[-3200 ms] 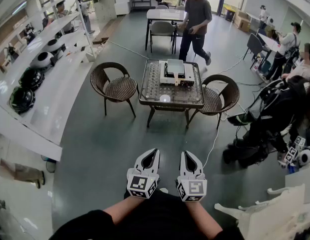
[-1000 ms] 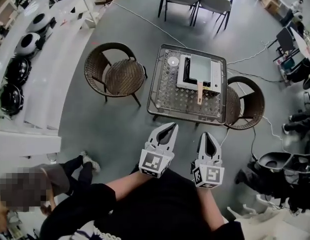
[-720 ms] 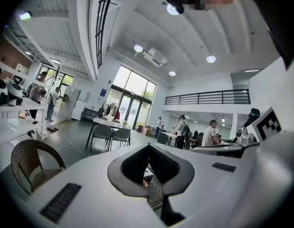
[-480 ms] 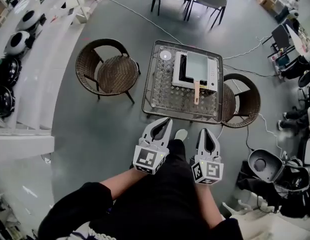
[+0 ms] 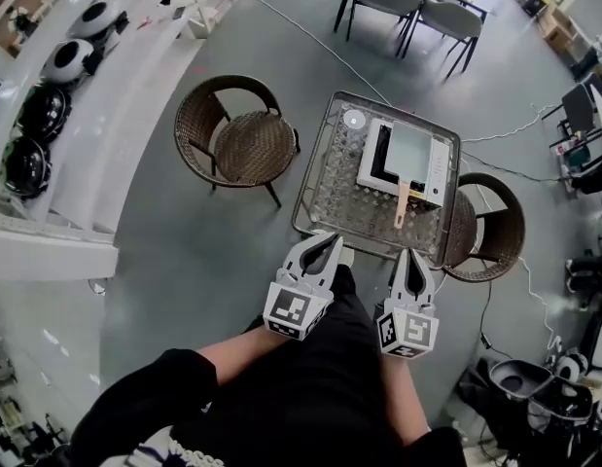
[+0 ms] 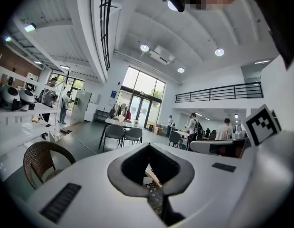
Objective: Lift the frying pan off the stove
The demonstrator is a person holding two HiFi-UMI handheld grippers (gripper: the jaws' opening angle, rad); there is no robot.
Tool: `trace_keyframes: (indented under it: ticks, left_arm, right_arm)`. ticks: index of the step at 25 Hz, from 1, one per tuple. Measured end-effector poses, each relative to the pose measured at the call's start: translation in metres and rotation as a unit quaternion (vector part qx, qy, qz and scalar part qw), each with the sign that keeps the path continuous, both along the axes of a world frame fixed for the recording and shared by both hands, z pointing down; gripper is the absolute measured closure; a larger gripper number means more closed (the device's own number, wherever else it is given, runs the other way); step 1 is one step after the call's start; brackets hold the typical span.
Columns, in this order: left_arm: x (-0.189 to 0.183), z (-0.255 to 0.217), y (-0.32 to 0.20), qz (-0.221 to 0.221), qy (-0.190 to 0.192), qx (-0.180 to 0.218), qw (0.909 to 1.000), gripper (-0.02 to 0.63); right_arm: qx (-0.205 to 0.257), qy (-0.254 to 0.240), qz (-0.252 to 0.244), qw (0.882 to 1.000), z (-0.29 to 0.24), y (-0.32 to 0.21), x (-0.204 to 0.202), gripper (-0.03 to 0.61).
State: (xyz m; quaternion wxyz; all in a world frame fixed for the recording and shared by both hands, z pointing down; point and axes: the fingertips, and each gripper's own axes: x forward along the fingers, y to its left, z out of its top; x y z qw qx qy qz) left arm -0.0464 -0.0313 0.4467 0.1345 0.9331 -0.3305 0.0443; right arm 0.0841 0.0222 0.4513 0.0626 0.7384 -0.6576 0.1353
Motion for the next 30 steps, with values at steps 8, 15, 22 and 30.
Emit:
trace_keyframes:
  ticks: [8, 15, 22, 30]
  left_arm:
    - [0.062, 0.018, -0.059, -0.002, -0.019, -0.015, 0.9997, 0.603]
    - [0.128, 0.038, -0.102, 0.007, -0.044, -0.024, 0.9987, 0.603]
    - [0.168, 0.072, -0.125, 0.006, -0.058, -0.059, 0.9965, 0.603]
    - [0.198, 0.091, -0.142, 0.012, -0.078, -0.066, 0.9947, 0.603]
  right_arm:
    - [-0.021, -0.062, -0.014, 0.998, 0.028, -0.059, 0.053, 0.546]
    - [-0.082, -0.072, -0.02, 0.994, 0.08, -0.11, 0.102, 0.546]
    - [-0.117, -0.08, -0.024, 0.99, 0.131, -0.146, 0.145, 0.545]
    - [-0.194, -0.081, -0.046, 0.977, 0.203, -0.175, 0.159, 0.383]
